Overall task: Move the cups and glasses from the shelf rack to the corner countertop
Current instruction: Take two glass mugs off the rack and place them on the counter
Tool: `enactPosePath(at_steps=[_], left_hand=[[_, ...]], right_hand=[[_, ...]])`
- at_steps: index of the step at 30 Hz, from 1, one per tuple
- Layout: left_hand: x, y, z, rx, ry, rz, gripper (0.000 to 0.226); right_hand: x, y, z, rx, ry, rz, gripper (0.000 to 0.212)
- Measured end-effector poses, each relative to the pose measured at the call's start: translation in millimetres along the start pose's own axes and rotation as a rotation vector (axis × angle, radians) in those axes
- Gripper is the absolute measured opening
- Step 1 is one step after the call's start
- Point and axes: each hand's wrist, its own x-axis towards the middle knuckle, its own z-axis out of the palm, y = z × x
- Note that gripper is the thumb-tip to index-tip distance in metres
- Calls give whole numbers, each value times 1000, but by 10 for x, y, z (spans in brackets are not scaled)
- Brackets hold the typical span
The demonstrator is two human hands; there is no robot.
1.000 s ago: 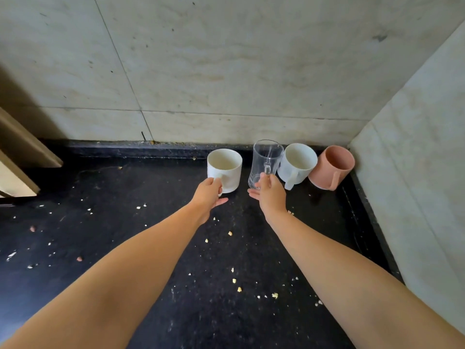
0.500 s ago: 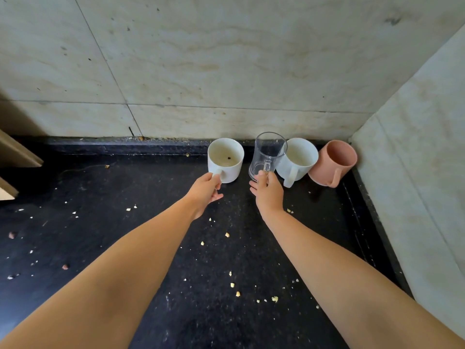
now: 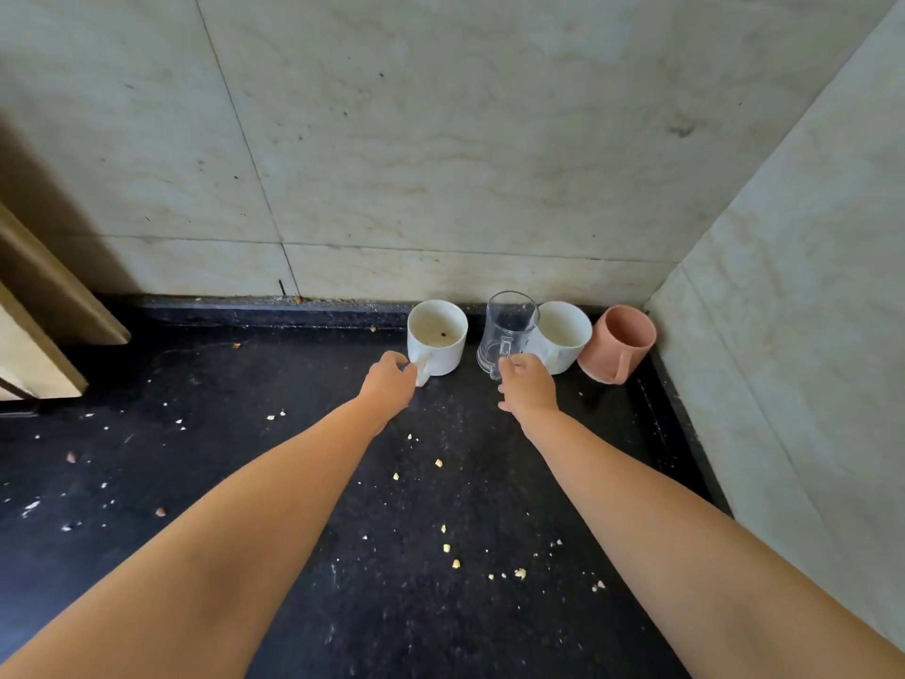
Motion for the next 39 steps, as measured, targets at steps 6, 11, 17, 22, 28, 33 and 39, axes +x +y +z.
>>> enactPosePath(at_steps=[6, 11, 17, 22, 28, 33, 39], left_hand=[[-578, 79, -326, 396, 121, 142, 32], [-1242, -419, -641, 572, 311, 75, 35], [-2289, -1317, -1211, 618, 529, -134, 37], [-3386, -2075, -1591, 582, 688, -306, 34], [-4975, -3145, -1601, 497, 837, -484, 32], [-6475, -4129, -1455, 414, 890, -635, 34], [-8134, -5104, -1196, 256, 995, -873, 34]], right_hand=[[-441, -236, -66, -598, -175, -407, 28], [-929, -389, 247, -935, -292, -754, 39], [-1859, -529, 943, -1058, -411, -1041, 45], [-2925, -590, 1511, -1101, -509, -1298, 50], [-4564, -318, 2033, -1116, -613, -1578, 39], [-6131, 296, 2418, -1085, -772, -1716, 36], [-7966, 1046, 2703, -1015, -995, -1930, 37]])
